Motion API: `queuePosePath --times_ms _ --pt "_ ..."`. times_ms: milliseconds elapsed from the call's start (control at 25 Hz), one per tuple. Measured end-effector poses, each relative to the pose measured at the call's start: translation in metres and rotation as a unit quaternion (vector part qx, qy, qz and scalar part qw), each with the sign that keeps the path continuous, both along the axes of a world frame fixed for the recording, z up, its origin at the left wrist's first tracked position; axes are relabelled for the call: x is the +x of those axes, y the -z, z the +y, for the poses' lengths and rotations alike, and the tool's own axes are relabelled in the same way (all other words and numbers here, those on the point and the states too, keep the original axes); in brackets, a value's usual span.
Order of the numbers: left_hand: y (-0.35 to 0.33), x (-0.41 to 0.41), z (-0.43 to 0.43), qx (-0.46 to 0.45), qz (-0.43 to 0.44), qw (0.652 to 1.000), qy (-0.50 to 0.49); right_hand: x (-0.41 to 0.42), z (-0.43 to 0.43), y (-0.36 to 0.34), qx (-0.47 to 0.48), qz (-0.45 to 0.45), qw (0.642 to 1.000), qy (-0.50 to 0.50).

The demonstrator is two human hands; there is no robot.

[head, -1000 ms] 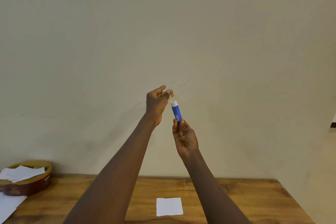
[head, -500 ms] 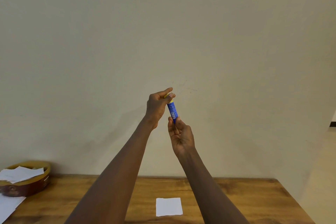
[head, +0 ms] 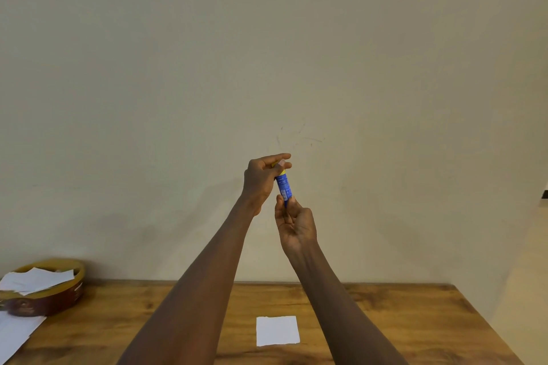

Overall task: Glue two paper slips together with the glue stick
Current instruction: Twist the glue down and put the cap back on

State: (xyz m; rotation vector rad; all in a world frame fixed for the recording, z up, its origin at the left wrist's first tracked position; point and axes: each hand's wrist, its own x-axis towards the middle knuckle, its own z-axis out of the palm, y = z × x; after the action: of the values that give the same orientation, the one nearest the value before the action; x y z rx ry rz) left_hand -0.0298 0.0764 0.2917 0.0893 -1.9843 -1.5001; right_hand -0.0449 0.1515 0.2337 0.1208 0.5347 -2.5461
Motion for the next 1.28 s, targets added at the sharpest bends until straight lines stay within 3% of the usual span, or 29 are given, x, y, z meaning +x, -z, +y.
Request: queuePosePath --times_ms 120,200,280,360,400,480,720,920,1120,1280 --pt "-0.001 -0.002 0.002 -0.003 -0.004 1.000 0.009 -0.008 0.004 0.006 0.040 0.064 0.997 0.011" --pt "0.001 -0.003 0.004 0.005 -0.004 1.000 0.010 -0.019 0.014 0.010 0.186 0.216 0.957 0.046" --pt "0.009 -0.006 0.012 0.007 -0.009 1.000 0.010 -0.030 0.029 0.016 0.374 0.400 0.832 0.092" --pt "0.024 -0.013 0.029 0.009 -0.023 0.999 0.024 -0.042 0.042 0.023 0.472 0.498 0.713 0.143" --pt "0.032 -0.019 0.040 0.005 -0.033 0.999 0.037 -0.047 0.048 0.027 0.499 0.517 0.676 0.166" --pt "0.052 -0.032 0.060 -0.013 -0.062 0.996 0.070 -0.060 0.066 0.042 0.535 0.519 0.640 0.189" --pt "0.155 -0.068 0.087 -0.021 -0.213 0.973 0.089 -0.097 0.125 0.144 0.644 0.432 0.621 0.111" --pt "0.255 -0.070 0.079 0.030 -0.323 0.944 0.068 -0.108 0.131 0.246 0.692 0.363 0.623 0.025" --pt "0.303 -0.074 0.053 0.044 -0.355 0.933 0.034 -0.107 0.132 0.301 0.714 0.352 0.605 0.021" --pt "0.306 -0.074 0.043 0.028 -0.349 0.937 0.005 -0.109 0.132 0.304 0.692 0.367 0.622 0.008"
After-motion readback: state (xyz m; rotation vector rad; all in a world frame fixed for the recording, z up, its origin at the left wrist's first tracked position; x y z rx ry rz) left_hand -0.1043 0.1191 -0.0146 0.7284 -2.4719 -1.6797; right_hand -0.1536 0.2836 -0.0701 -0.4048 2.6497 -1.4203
